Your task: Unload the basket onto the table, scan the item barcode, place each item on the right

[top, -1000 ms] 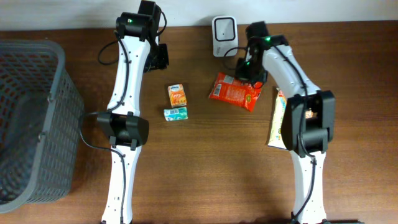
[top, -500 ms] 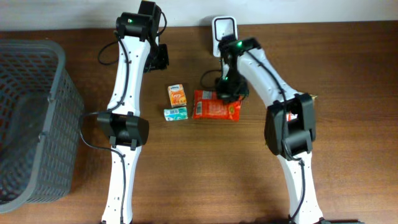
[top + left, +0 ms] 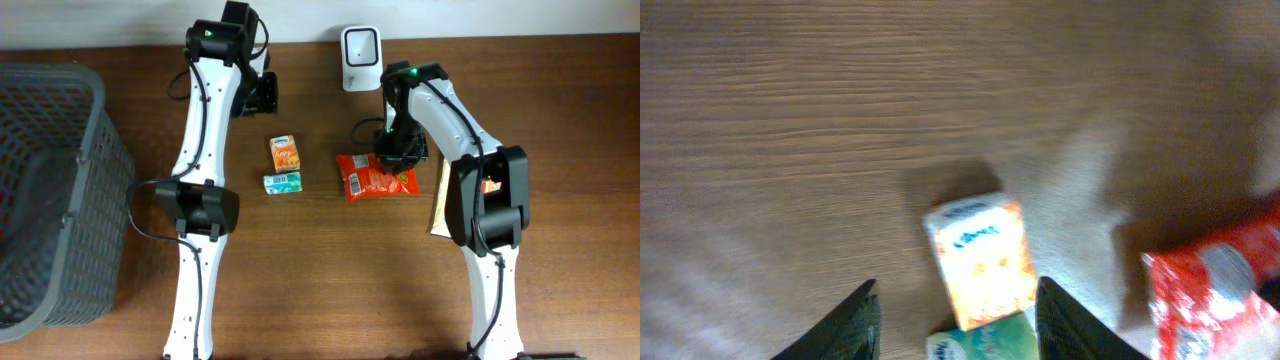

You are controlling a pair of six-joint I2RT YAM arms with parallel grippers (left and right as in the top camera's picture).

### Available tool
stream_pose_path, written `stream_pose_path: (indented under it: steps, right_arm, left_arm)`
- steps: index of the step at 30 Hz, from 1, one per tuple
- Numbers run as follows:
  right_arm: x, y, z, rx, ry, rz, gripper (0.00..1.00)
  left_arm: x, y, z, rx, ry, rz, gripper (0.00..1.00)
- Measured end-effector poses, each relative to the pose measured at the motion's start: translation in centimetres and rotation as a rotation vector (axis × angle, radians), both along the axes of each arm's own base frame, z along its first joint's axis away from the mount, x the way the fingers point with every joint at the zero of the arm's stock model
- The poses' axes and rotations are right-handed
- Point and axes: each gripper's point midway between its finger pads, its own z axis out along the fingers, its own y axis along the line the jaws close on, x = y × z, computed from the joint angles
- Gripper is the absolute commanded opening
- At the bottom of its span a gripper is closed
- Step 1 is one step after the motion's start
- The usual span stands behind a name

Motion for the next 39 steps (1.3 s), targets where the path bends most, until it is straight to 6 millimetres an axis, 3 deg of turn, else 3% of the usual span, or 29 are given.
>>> stream_pose_path:
  steps: [2, 3, 5, 6, 8, 9, 11, 14, 15, 16, 17, 19, 21, 23, 24, 27, 29, 32, 34, 36, 37, 39]
  right_arm:
    - [-0.4, -1.0, 1.5, -0.01, 0.038, -0.029, 0.99]
    - [0.8, -1.8, 2.6, -0.003, 0.007, -0.047, 0.98]
    - [4.5, -5.1, 8.2, 0.018, -0.134, -0.129, 0.99]
    - [5.6, -6.6, 9.8, 0.024, -0.191, -0.163, 0.99]
    - [5.7, -10.4, 10.9, 0.017, -0.198, -0.245, 0.98]
    - [5.4, -11.3, 10.7, 0.022, -0.185, -0.247, 0.98]
    - [5.2, -9.5, 9.6, 0.115, -0.174, -0.127, 0.99]
    - [4.5, -5.5, 4.9, 0.209, -0.133, 0.017, 0.99]
    - [3.1, -4.6, 2.1, 0.239, -0.075, 0.039, 0.99]
    - [2.6, -4.1, 0.9, 0.28, -0.068, 0.054, 0.99]
    - [2.0, -3.7, 0.2, 0.313, -0.055, 0.066, 0.99]
    - [1.0, -3.0, 0.5, 0.397, -0.061, 0.091, 1.0]
    - [0.6, -1.6, 0.6, 0.5, -0.107, 0.126, 0.85]
    - [1.3, -0.6, 0.4, 0.573, -0.17, 0.12, 0.67]
    - [1.8, -0.2, 0.0, 0.596, -0.205, 0.104, 0.6]
    - [2.2, 0.3, -0.2, 0.63, -0.207, 0.048, 0.6]
    - [2.1, 0.7, -0.2, 0.631, -0.203, 0.048, 0.66]
    - [1.6, 2.7, 0.0, 0.65, -0.191, 0.084, 0.66]
    - [1.3, 3.1, 0.0, 0.651, -0.184, 0.093, 0.67]
    - [1.2, 3.2, -0.1, 0.657, -0.179, 0.091, 0.64]
    - [0.9, 3.4, -0.1, 0.676, -0.175, 0.088, 0.4]
    - [0.3, 3.5, -0.7, 0.682, -0.158, 0.078, 0.21]
  left_arm:
    - [-0.5, -2.2, 0.6, -0.118, 0.006, -0.084, 0.88]
    - [-0.7, -2.8, 0.8, -0.157, 0.009, -0.102, 0.88]
    - [-1.3, -4.7, 1.4, -0.252, 0.023, -0.139, 0.9]
    - [-1.7, -5.4, 1.3, -0.268, 0.043, -0.15, 0.92]
    - [-3.4, -7.5, -0.3, -0.276, 0.121, -0.184, 0.98]
    - [-3.9, -8.0, -0.9, -0.267, 0.144, -0.196, 0.99]
    - [-5.3, -9.1, -2.7, -0.223, 0.201, -0.225, 0.99]
    - [-4.6, -7.7, -3.2, -0.177, 0.189, -0.204, 0.99]
    - [-4.4, -6.4, -3.4, -0.153, 0.195, -0.182, 0.99]
    - [-4.2, -5.6, -3.5, -0.143, 0.193, -0.169, 0.99]
    - [-4.0, -5.2, -3.5, -0.141, 0.193, -0.161, 0.99]
    - [-3.8, -4.7, -3.5, -0.134, 0.191, -0.151, 0.99]
    - [-3.7, -4.8, -3.5, -0.135, 0.184, -0.153, 1.0]
    - [-3.8, -4.9, -3.5, -0.135, 0.186, -0.156, 0.84]
    - [-3.9, -4.9, -3.5, -0.133, 0.191, -0.157, 0.68]
    - [-5.1, -5.6, -4.8, -0.117, 0.245, -0.17, 0.41]
    - [-7.4, -7.3, -6.6, -0.092, 0.328, -0.208, 0.39]
    - [-10.2, -10.7, -9.1, -0.061, 0.388, -0.293, 0.33]
    - [-11.1, -11.9, -9.6, -0.062, 0.394, -0.32, 0.31]
    - [-10.6, -12.5, -9.6, -0.083, 0.371, -0.304, 0.35]
    - [-10.3, -12.8, -9.7, -0.093, 0.358, -0.3, 0.36]
    - [-10.0, -13.0, -9.7, -0.099, 0.344, -0.294, 0.41]
